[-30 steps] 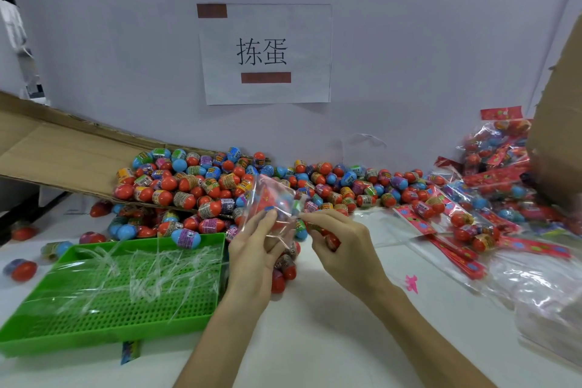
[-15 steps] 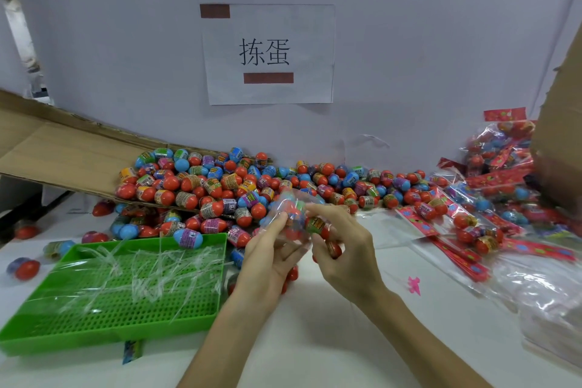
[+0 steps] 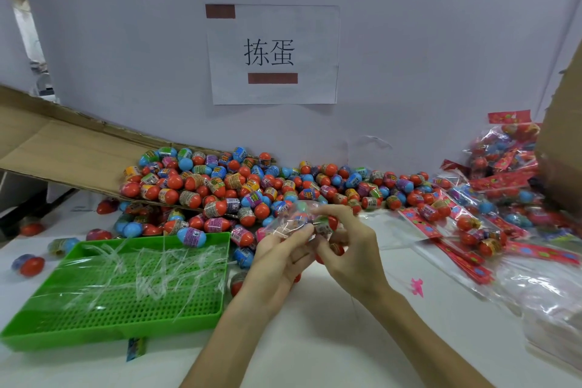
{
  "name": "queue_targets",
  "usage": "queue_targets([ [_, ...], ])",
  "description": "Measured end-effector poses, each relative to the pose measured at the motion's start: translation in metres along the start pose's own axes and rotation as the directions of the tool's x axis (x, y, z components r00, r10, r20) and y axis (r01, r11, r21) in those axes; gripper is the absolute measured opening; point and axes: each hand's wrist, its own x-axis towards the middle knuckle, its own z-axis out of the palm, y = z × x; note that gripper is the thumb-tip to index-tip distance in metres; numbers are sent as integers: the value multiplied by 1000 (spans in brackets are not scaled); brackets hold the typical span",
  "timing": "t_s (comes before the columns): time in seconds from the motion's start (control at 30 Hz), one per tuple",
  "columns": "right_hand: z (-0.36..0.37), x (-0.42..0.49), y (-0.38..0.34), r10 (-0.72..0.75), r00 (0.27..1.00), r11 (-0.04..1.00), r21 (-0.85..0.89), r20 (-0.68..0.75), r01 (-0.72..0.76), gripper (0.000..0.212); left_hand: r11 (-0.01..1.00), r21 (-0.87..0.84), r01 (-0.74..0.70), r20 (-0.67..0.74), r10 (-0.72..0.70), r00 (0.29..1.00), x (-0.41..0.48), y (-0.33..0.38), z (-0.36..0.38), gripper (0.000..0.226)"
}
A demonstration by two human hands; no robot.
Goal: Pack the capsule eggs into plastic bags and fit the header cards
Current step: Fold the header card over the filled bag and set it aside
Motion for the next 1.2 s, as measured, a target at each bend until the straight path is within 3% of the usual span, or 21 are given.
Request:
queue_targets([
  [0.17,2,-2,-3,0,996,1000,24,95,-2,48,1000,5,2,-74,-2,997,3,-3,-4,33],
  [0.3,4,-2,-4,-1,998,999,32,63,-1,56,999,-44,-9,-111,4,994,4,-1,-3,36],
  [0.47,1,3,2,-109,992,983,-158,-62,98,36,996,-83,-10,-98,1,995,4,0,-3,28],
  [0.6,-2,3,4,-122,986,967,-239,-116,91,30,998,-56,16,-48,-19,999,2,-2,0,30],
  [0.87,-1,2,3,-145,989,974,-178,-6,142,25,996,-90,-25,-191,7,981,4,2,-3,24],
  [1.2,-3,3,-4,-211,958,967,-188,-194,175,34,996,-90,-8,-233,-14,972,3,3,-1,25],
])
